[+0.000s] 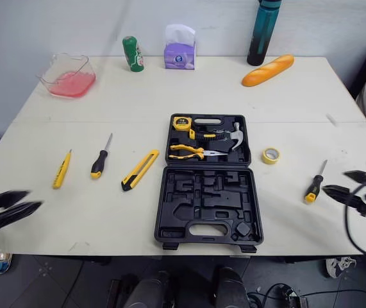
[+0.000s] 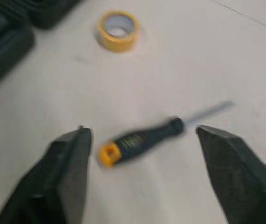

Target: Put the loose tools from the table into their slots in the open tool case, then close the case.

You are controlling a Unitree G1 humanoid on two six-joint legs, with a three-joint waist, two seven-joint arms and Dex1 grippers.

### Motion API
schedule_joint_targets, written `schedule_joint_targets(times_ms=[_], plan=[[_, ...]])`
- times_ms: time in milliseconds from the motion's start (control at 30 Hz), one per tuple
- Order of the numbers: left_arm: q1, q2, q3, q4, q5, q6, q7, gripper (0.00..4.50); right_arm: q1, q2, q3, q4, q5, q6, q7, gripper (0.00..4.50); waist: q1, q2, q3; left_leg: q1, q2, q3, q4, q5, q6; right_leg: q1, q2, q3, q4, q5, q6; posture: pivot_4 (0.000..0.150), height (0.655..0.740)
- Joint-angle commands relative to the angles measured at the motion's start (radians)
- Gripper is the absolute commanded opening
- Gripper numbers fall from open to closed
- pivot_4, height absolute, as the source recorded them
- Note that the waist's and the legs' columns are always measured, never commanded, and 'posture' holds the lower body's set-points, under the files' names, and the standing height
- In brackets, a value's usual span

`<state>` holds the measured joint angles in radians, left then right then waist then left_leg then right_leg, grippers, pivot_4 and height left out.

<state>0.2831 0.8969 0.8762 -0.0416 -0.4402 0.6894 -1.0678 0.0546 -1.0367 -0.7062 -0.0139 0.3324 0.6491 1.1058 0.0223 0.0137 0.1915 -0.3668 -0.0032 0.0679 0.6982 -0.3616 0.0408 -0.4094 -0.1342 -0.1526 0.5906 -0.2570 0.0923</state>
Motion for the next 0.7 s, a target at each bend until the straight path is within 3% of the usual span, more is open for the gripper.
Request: schedule_joint_targets(times_ms=[33,133,300,400,533,700], plan=[[0.083,0.026,0.129,0.119,0.063,-0.118,0.027,4.37,0.036,-0.050,-0.073,0.102,-0.028,-0.079,0.004,4.50,0.000,0.000,0.000,0.000,0.001,0.000,0.000,-0.002,0.000,-0.001,-0.001,0.001,0.000,-0.001,-0.001,0.150,0.7394],[0.095,0.036,0.139,0.232,0.076,-0.167,0.051,4.37,0.033,-0.061,-0.075,0.148,-0.018,-0.099,-0.001,4.50,0.001,-0.001,0.000,0.000,0.001,0.000,0.000,-0.003,0.000,-0.002,-0.008,0.000,0.001,-0.001,-0.002,0.150,0.7394],[0.040,-0.030,0.058,0.095,0.006,-0.112,0.109,4.37,-0.018,-0.025,-0.006,0.153,-0.005,-0.152,-0.041,4.50,-0.001,0.000,-0.001,0.000,0.000,0.000,0.000,-0.003,-0.001,-0.003,-0.013,-0.001,0.003,-0.002,-0.003,0.150,0.7394],[-0.047,-0.040,0.035,-0.012,-0.058,0.002,0.195,4.37,-0.052,-0.006,0.004,0.025,0.081,-0.080,-0.038,4.50,0.001,0.000,-0.001,-0.001,0.000,-0.001,-0.001,-0.003,-0.001,-0.003,-0.013,-0.002,0.004,-0.002,-0.003,0.150,0.7394],[-0.252,-0.097,-0.076,-0.172,-0.096,0.190,0.440,4.37,-0.086,0.017,0.053,-0.181,0.207,0.032,-0.050,4.50,0.003,0.001,-0.001,-0.001,0.000,-0.001,0.000,-0.003,-0.001,-0.002,-0.013,-0.001,0.009,-0.001,-0.003,0.150,0.7394],[-0.462,-0.182,-0.235,-0.329,-0.100,0.466,0.689,4.37,-0.249,0.097,0.203,-0.421,0.384,0.145,-0.155,4.50,-0.001,-0.002,-0.001,0.000,-0.001,-0.001,0.000,-0.001,-0.001,-0.001,-0.011,-0.001,0.010,-0.001,-0.002,0.150,0.7394]])
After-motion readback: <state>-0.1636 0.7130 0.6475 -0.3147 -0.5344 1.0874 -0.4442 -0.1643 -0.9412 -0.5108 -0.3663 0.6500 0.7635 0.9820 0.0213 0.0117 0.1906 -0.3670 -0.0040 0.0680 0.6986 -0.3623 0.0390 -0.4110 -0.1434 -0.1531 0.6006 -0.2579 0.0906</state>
